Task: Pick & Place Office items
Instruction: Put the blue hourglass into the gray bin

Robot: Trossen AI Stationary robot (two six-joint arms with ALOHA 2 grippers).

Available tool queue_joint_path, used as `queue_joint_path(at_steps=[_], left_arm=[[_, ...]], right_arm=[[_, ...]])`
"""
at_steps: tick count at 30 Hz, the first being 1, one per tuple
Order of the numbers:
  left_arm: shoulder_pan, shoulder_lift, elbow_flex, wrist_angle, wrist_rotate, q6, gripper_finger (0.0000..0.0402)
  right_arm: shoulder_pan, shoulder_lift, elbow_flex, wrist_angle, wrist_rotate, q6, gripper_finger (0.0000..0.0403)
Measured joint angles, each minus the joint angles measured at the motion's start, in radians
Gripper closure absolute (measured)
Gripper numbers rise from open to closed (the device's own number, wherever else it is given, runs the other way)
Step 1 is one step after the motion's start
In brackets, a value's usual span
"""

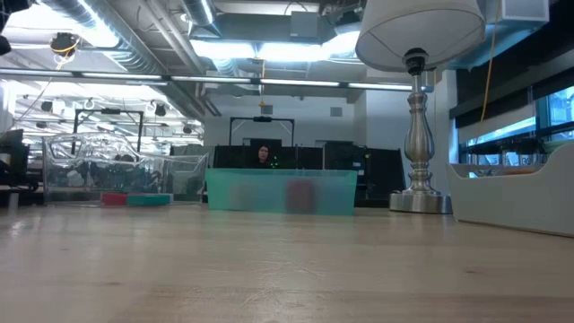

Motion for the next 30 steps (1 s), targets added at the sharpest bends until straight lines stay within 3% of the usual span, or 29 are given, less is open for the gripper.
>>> queue_joint_path(at_steps=[16,30], left_arm=[[-0.046,0.117,0.0,-0.044,0.034,-0.077,0.0059],[-0.045,0.118,0.001,-0.023,0.068,-0.077,0.0198]], right_arm=[[0.0,0.0,0.0,0.003,0.0,0.0,0.0094],[0.0,0.0,0.0,0.003,0.0,0.0,0.0094]])
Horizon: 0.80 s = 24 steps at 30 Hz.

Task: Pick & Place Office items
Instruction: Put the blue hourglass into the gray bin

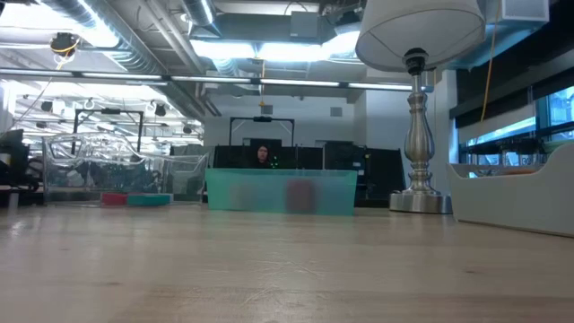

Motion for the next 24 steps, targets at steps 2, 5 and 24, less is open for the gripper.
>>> queue_joint_path(at_steps=[2,5,24], left_arm=[[0.001,0.0,0.0,0.011,-0.013,0.0,0.0198],[0.017,0.0,0.0,0.026,-0.059,0.0,0.0198],[0.839,0.159,0.069,0.872,0.208,0.737,0.0193]], right_arm=[[0.0,0.0,0.0,0.0,0.0,0.0,0.0094],[0.0,0.0,0.0,0.0,0.0,0.0,0.0094],[0.0,0.0,0.0,0.0,-0.002,0.0,0.0094]])
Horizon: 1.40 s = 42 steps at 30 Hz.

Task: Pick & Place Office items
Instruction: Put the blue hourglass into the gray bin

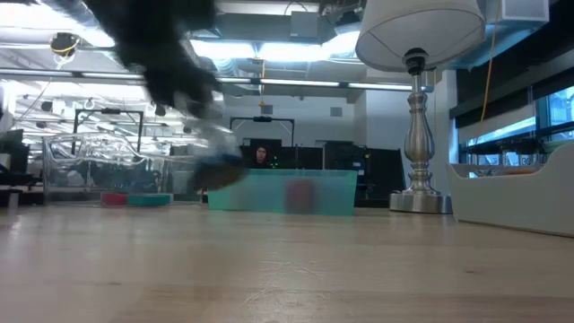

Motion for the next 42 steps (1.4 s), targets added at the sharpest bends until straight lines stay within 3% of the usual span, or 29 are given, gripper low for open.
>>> queue_joint_path(at_steps=[8,13,17,28,42], left_arm=[[0.114,0.293,0.299,-0.099,0.015,0.226,0.0194],[0.151,0.458,0.52,-0.263,0.014,0.259,0.0193],[0.159,0.532,0.619,-0.344,0.011,0.297,0.0192],[0.156,0.546,0.642,-0.36,0.003,0.303,0.019],[0.149,0.539,0.642,-0.36,0.003,0.302,0.0145]], right_arm=[[0.0,0.0,0.0,0.0,0.0,0.0,0.0094],[0.0,0.0,0.0,0.001,0.0,0.0,0.0094],[0.0,0.0,0.0,0.005,0.001,0.0,0.0094],[0.0,0.0,0.0,0.012,0.002,0.0,0.0094],[0.0,0.0,0.0,0.015,0.002,0.0,0.0094]])
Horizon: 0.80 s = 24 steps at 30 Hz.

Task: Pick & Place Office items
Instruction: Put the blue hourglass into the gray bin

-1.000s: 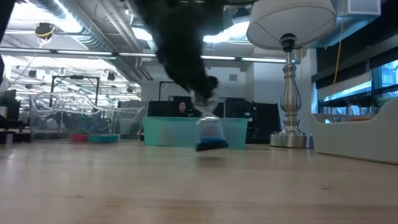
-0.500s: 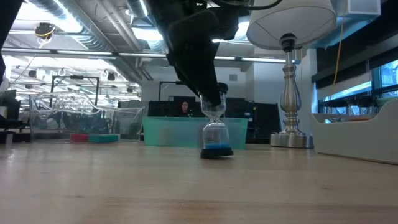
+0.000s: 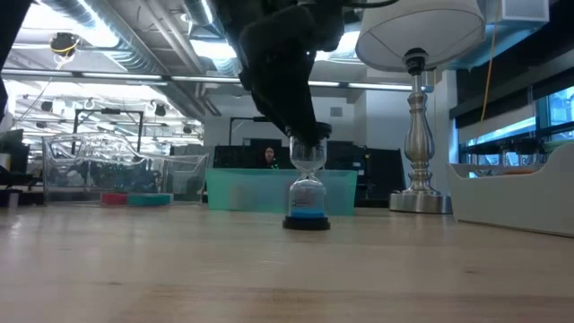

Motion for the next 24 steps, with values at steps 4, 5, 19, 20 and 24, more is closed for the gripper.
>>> queue_joint_path(at_steps=[4,5,19,20,24], left_arm=[[0.0,-0.028,0.0,-0.009,0.003,0.005,0.0144],[0.0,-0.041,0.0,-0.007,0.005,0.003,0.0144],[-0.069,-0.272,-0.04,-0.221,-0.164,-0.139,0.0162],[-0.08,-0.283,-0.05,-0.244,-0.193,-0.165,0.0163],[-0.119,-0.329,-0.109,-0.323,-0.23,-0.264,0.017]], right_arm=[[0.0,0.0,0.0,0.0,0.0,0.0,0.0094],[0.0,0.0,0.0,0.0,0.0,0.0,0.0094],[0.0,0.0,0.0,0.022,0.212,-0.06,0.0094],[0.0,0.0,0.0,0.025,0.231,-0.059,0.0094],[0.0,0.0,0.0,0.065,0.32,-0.079,0.0094]])
